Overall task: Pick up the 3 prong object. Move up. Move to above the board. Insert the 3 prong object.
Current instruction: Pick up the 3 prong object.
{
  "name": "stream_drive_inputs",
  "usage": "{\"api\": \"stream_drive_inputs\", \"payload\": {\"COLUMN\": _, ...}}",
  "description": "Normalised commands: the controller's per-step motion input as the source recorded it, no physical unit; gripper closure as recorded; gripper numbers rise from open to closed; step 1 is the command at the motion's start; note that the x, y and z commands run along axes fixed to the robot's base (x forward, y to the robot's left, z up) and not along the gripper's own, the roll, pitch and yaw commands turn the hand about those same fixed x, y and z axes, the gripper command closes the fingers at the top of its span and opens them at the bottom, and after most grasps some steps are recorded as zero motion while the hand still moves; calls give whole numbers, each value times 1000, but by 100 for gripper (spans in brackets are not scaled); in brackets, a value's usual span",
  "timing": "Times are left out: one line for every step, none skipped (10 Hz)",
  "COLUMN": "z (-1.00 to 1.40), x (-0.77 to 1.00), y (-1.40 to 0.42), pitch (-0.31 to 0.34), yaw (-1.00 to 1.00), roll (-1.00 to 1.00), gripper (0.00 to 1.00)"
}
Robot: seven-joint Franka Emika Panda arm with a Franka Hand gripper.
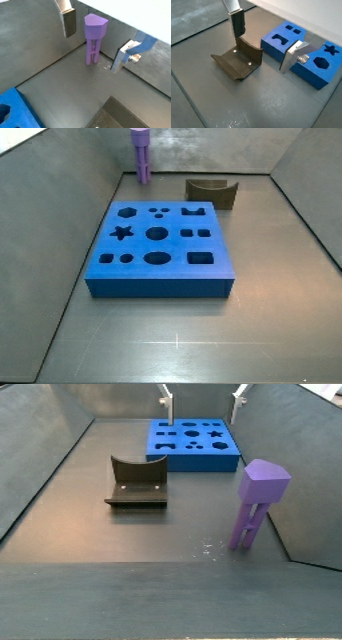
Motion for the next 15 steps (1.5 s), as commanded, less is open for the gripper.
{"api": "stream_drive_inputs", "payload": {"z": -26, "x": -334, "y": 111, "pitch": -40, "yaw": 0, "roll": 0, "gripper": 0}}
{"api": "stream_drive_inputs", "payload": {"z": -180, "x": -874, "y": 166, "pitch": -21, "yaw": 0, "roll": 29, "gripper": 0}}
{"api": "stream_drive_inputs", "payload": {"z": -151, "x": -1000, "y": 171, "pitch": -53, "yaw": 0, "roll": 13, "gripper": 0}}
{"api": "stream_drive_inputs", "payload": {"z": -14, "x": -1000, "y": 146, "pitch": -210, "yaw": 0, "roll": -21, "gripper": 0}}
{"api": "stream_drive_inputs", "payload": {"z": -26, "x": -986, "y": 254, "pitch": -214, "yaw": 0, "roll": -56, "gripper": 0}}
{"api": "stream_drive_inputs", "payload": {"z": -220, "x": -577, "y": 431, "pitch": -141, "yaw": 71, "roll": -23, "gripper": 0}}
{"api": "stream_drive_inputs", "payload": {"z": -226, "x": -374, "y": 523, "pitch": -64, "yaw": 240, "roll": -20, "gripper": 0}}
{"api": "stream_drive_inputs", "payload": {"z": -123, "x": -363, "y": 363, "pitch": -27, "yaw": 217, "roll": 0, "gripper": 0}}
{"api": "stream_drive_inputs", "payload": {"z": -71, "x": -371, "y": 280, "pitch": -3, "yaw": 203, "roll": 49, "gripper": 0}}
{"api": "stream_drive_inputs", "payload": {"z": -134, "x": -163, "y": 271, "pitch": 3, "yaw": 151, "roll": 76, "gripper": 0}}
{"api": "stream_drive_inputs", "payload": {"z": -163, "x": 0, "y": 280, "pitch": 20, "yaw": 40, "roll": 0, "gripper": 0}}
{"api": "stream_drive_inputs", "payload": {"z": -191, "x": 0, "y": 360, "pitch": 30, "yaw": 26, "roll": 14, "gripper": 0}}
{"api": "stream_drive_inputs", "payload": {"z": -203, "x": -40, "y": 334, "pitch": 66, "yaw": 0, "roll": 67, "gripper": 0}}
{"api": "stream_drive_inputs", "payload": {"z": -191, "x": -89, "y": 309, "pitch": 116, "yaw": 0, "roll": 124, "gripper": 0}}
{"api": "stream_drive_inputs", "payload": {"z": -166, "x": -11, "y": 303, "pitch": 90, "yaw": 0, "roll": 64, "gripper": 0}}
